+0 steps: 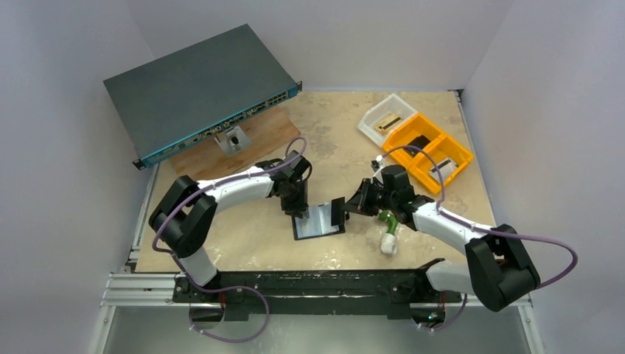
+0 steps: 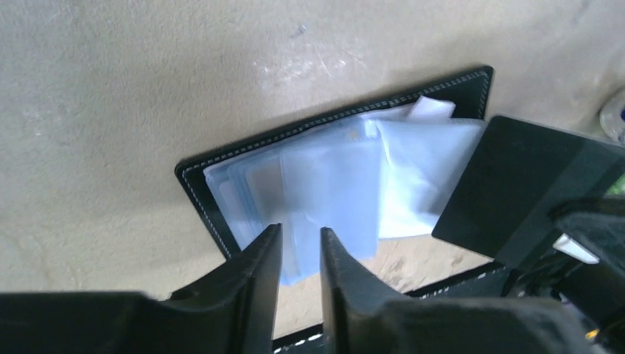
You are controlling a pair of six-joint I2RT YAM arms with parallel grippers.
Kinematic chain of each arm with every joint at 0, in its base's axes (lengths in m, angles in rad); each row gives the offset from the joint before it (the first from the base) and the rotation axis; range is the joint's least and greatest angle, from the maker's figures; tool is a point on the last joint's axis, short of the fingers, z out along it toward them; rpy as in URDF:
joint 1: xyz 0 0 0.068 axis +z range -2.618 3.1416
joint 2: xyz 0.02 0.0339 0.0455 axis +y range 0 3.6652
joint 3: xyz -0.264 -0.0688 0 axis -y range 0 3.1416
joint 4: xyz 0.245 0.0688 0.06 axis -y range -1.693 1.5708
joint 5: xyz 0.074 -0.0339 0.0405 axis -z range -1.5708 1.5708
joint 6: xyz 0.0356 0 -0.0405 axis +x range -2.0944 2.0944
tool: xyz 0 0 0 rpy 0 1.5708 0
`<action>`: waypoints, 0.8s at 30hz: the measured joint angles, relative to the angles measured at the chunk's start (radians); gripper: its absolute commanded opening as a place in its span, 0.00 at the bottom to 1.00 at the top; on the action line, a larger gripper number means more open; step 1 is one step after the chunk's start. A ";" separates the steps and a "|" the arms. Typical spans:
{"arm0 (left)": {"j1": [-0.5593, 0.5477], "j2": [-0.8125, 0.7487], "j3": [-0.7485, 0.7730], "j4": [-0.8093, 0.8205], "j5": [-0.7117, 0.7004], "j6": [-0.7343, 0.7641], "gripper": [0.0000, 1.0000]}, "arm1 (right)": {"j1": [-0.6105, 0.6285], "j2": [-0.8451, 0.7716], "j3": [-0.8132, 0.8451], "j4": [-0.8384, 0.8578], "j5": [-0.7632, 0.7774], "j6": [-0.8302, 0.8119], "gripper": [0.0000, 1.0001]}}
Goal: Take the credit cards out of the card holder
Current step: Remove the credit card from the card holder, then place the credit card in the storage box.
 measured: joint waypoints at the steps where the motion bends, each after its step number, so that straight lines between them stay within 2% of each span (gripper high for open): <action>1: 0.000 -0.013 0.000 -0.010 0.000 0.008 0.35 | 0.000 -0.006 0.006 -0.009 0.000 0.000 0.00; 7: 0.000 -0.125 0.005 -0.041 0.006 0.049 0.54 | -0.001 -0.030 0.049 -0.043 0.007 0.000 0.00; 13: 0.000 -0.228 0.004 -0.084 0.013 0.101 0.68 | -0.001 -0.056 0.092 -0.115 0.053 0.001 0.00; 19: 0.004 -0.355 0.000 -0.144 0.023 0.164 0.71 | -0.017 -0.066 0.181 -0.196 0.135 0.004 0.00; 24: 0.006 -0.441 -0.018 -0.173 0.050 0.204 0.71 | -0.110 -0.039 0.282 -0.259 0.188 -0.004 0.00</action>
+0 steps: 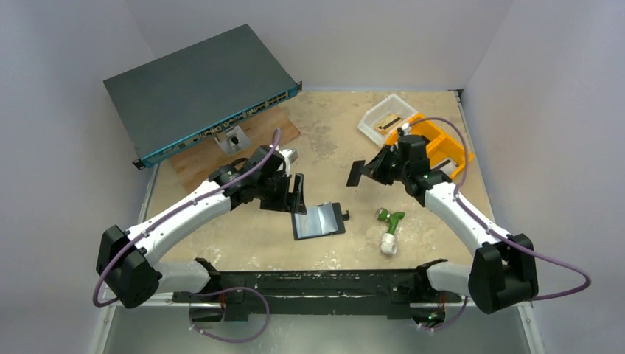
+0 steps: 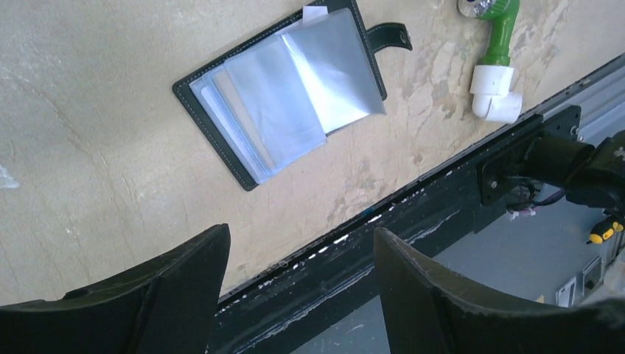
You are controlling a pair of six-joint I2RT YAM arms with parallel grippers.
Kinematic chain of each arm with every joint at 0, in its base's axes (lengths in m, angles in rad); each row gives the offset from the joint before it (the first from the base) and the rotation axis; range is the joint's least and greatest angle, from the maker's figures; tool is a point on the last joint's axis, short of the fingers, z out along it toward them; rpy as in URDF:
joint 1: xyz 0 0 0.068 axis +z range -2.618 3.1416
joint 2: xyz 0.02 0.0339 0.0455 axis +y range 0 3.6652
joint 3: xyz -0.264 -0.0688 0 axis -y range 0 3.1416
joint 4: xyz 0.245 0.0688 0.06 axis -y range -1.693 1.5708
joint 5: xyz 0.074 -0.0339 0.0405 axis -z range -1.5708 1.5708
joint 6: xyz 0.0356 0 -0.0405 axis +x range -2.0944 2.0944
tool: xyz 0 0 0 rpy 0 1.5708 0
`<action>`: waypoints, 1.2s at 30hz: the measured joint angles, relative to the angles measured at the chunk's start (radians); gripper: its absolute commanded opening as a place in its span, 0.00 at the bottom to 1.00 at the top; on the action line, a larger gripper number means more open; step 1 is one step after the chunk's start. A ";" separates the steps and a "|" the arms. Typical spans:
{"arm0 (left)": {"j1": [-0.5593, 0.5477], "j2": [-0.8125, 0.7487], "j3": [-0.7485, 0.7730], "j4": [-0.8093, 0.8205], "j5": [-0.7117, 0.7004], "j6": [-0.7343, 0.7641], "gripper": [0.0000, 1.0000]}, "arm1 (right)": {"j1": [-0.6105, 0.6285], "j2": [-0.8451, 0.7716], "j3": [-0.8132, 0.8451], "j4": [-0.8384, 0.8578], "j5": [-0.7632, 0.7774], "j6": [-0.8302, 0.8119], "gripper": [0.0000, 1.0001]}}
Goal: Take the credit cards out of the card holder
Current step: Place the credit card in the storage box.
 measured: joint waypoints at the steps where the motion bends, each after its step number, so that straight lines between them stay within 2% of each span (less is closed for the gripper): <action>1: 0.000 -0.010 -0.006 -0.005 0.006 0.006 0.71 | -0.028 0.011 0.022 -0.008 0.014 -0.002 0.00; 15: 0.000 -0.041 -0.059 -0.018 0.087 0.035 0.72 | -0.461 0.242 0.226 -0.003 0.067 -0.036 0.00; 21: 0.000 -0.043 -0.064 -0.018 0.095 0.035 0.73 | -0.524 0.384 0.317 0.023 0.070 -0.035 0.00; 30: 0.000 -0.043 -0.064 -0.015 0.095 0.034 0.73 | -0.531 0.557 0.462 0.026 0.101 -0.035 0.00; 32: 0.000 -0.043 -0.064 -0.014 0.095 0.034 0.73 | -0.531 0.584 0.484 0.024 0.115 -0.037 0.09; 36: 0.000 -0.043 -0.064 -0.011 0.095 0.033 0.73 | -0.531 0.608 0.504 0.012 0.127 -0.045 0.37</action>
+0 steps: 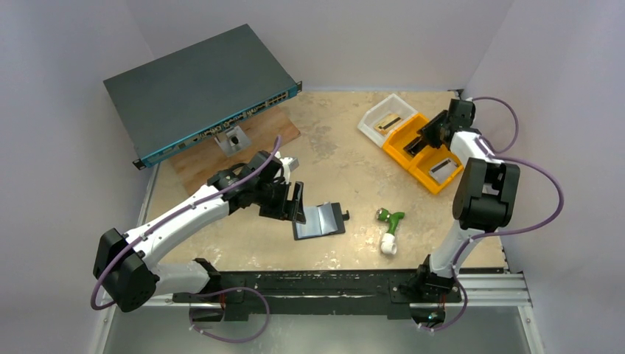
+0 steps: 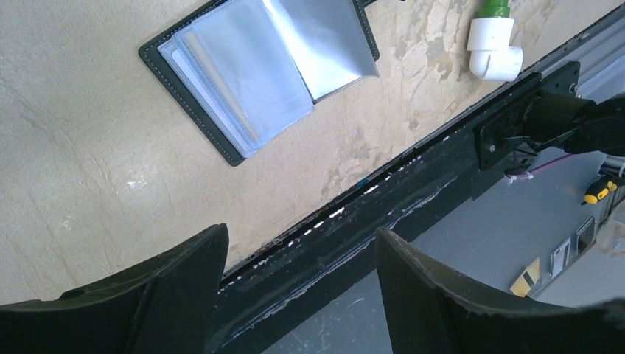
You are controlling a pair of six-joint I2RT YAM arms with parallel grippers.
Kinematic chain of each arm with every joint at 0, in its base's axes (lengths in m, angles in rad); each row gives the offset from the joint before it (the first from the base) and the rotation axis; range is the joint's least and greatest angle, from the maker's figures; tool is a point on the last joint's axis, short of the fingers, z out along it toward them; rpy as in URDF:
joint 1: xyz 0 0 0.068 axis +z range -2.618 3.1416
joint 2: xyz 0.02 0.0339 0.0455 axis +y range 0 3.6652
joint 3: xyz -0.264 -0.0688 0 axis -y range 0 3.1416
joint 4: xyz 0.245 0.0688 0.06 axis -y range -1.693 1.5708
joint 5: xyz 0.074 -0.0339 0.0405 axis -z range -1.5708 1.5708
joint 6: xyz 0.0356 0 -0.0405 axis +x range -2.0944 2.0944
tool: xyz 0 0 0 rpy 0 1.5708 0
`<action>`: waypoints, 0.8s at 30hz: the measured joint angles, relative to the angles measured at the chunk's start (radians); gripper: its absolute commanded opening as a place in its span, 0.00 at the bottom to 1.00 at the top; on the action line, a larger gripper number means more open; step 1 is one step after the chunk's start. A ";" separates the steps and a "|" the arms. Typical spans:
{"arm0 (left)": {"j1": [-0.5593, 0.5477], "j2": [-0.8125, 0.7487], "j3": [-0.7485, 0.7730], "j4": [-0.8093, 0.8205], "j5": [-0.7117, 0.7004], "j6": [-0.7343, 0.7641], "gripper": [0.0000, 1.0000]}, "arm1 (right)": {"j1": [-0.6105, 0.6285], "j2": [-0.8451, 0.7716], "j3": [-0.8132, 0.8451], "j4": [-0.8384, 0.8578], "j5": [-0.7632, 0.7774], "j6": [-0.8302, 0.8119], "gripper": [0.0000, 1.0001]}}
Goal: Take the credit cards out of the card holder
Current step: Place the credit card in the storage box, then remove the credit card from the card holder.
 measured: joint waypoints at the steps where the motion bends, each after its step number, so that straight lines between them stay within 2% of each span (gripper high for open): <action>1: 0.000 0.000 0.000 0.001 0.000 -0.001 0.73 | 0.000 0.002 0.005 -0.009 0.003 -0.005 0.43; 3: 0.000 0.000 0.000 0.001 -0.001 -0.003 0.73 | 0.000 0.003 0.019 -0.032 0.020 -0.019 0.51; 5: 0.000 0.000 0.000 0.001 -0.003 -0.003 0.73 | 0.002 0.001 0.031 -0.048 0.027 -0.031 0.55; 13: 0.013 0.000 -0.003 0.003 -0.035 -0.013 0.73 | 0.068 -0.104 0.031 -0.134 0.076 -0.077 0.56; 16: 0.036 0.001 -0.023 0.017 -0.045 -0.031 0.72 | 0.179 -0.201 0.003 -0.150 0.107 -0.091 0.54; 20: 0.083 0.001 -0.055 0.021 -0.065 -0.062 0.72 | 0.409 -0.329 -0.072 -0.149 0.136 -0.093 0.52; 24: 0.130 0.001 -0.083 0.022 -0.091 -0.083 0.72 | 0.639 -0.382 -0.151 -0.150 0.156 -0.080 0.50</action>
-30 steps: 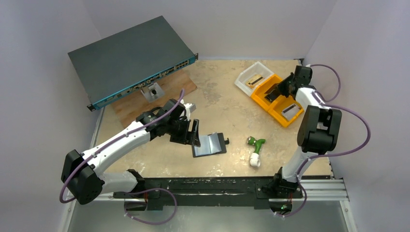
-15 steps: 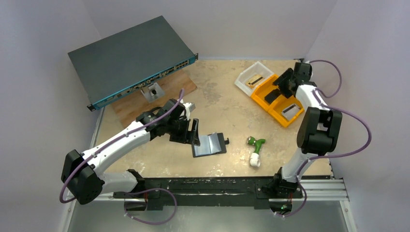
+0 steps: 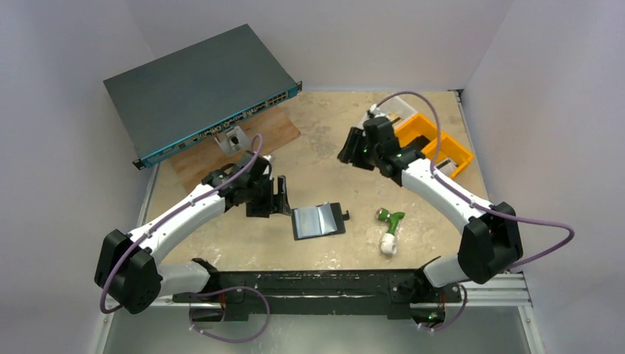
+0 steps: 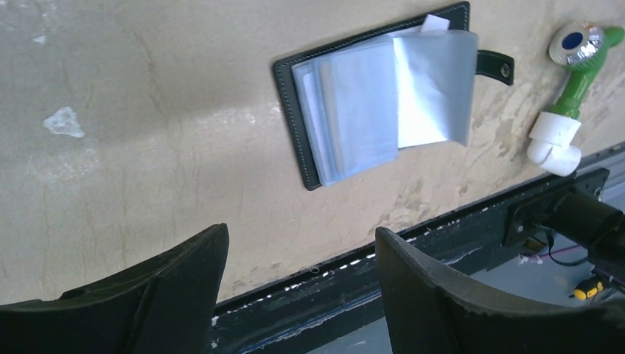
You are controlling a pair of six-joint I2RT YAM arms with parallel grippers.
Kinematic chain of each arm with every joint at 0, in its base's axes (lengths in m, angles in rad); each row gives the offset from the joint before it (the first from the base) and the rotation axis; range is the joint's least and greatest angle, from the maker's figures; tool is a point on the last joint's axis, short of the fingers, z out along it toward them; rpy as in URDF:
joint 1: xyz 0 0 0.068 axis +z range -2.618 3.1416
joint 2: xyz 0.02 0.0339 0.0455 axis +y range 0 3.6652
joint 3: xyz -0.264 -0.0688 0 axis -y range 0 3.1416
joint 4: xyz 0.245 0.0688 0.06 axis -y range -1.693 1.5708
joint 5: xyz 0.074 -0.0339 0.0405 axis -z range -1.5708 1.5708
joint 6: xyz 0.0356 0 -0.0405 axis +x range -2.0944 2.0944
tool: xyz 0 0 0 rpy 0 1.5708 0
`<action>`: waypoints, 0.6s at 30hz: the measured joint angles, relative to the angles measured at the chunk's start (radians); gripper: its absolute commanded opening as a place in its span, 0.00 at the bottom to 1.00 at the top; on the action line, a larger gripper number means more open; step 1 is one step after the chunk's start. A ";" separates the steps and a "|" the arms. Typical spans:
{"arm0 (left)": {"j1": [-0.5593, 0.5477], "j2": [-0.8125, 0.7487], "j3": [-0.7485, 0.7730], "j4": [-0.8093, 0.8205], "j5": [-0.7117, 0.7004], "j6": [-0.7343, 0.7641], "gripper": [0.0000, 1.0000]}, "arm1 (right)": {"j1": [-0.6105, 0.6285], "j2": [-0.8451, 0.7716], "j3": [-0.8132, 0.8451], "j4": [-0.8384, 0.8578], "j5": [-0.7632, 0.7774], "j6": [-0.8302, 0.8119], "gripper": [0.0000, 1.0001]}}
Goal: Take the credit cards out of the card holder
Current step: Remove the credit card from the card holder.
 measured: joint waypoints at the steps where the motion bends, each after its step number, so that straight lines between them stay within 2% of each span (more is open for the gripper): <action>1: 0.010 0.000 -0.006 0.001 -0.005 -0.006 0.72 | 0.036 -0.002 -0.014 -0.002 0.003 0.005 0.49; 10: 0.048 0.021 -0.053 0.021 -0.026 -0.052 0.71 | 0.361 0.018 -0.091 -0.021 0.050 0.034 0.49; 14: 0.048 0.034 -0.061 0.029 -0.026 -0.063 0.72 | 0.447 0.068 -0.099 -0.021 0.064 0.041 0.49; 18: 0.048 0.039 -0.062 0.034 -0.026 -0.075 0.71 | 0.470 0.119 -0.111 -0.020 0.076 0.048 0.50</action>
